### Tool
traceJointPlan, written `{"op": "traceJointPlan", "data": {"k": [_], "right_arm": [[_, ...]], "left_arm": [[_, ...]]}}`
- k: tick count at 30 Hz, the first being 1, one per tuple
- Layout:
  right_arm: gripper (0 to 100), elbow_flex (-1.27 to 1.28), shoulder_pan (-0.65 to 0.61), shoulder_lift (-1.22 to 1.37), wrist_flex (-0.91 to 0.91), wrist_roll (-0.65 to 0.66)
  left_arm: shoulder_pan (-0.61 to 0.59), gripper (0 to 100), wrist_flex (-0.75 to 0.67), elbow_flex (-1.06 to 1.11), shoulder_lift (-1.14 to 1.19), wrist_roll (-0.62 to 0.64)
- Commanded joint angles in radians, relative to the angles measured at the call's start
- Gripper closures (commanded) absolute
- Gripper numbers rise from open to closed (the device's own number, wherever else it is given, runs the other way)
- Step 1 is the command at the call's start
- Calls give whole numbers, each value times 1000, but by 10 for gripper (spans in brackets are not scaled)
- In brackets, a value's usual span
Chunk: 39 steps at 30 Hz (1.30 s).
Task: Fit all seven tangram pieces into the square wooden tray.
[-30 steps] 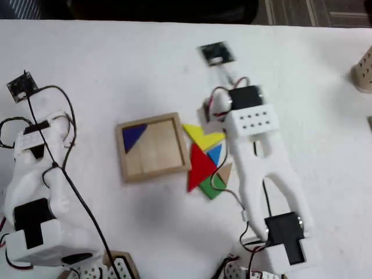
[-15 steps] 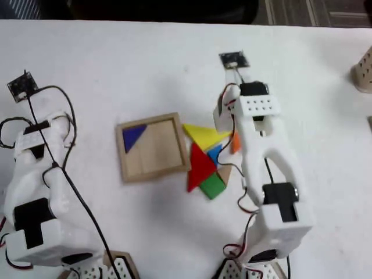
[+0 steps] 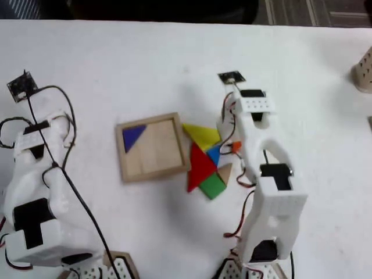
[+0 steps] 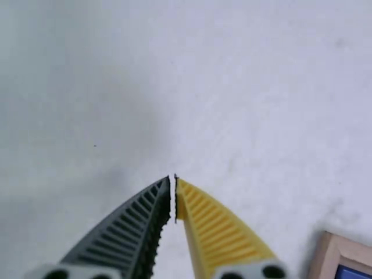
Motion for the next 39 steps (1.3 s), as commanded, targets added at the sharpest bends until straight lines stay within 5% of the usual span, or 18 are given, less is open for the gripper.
{"op": "traceJointPlan", "data": {"k": [1,9,16,24,31,39], "right_arm": [[753,-46,-5,2,7,12],[970,-46,7,4,2,9],[978,-78,35,-4,12,5],[978,-230,47,-128,226,5],[978,-232,-104,-239,332,-6],[976,-232,-384,-251,315,-175]], "left_arm": [[16,954,-21,-8,-2,-11],[2,954,-21,-8,-2,-11],[2,954,-21,-8,-2,-11],[1,954,-21,-8,-2,-11],[1,954,-23,-8,-2,-11],[1,954,-23,-8,-2,-11]]}}
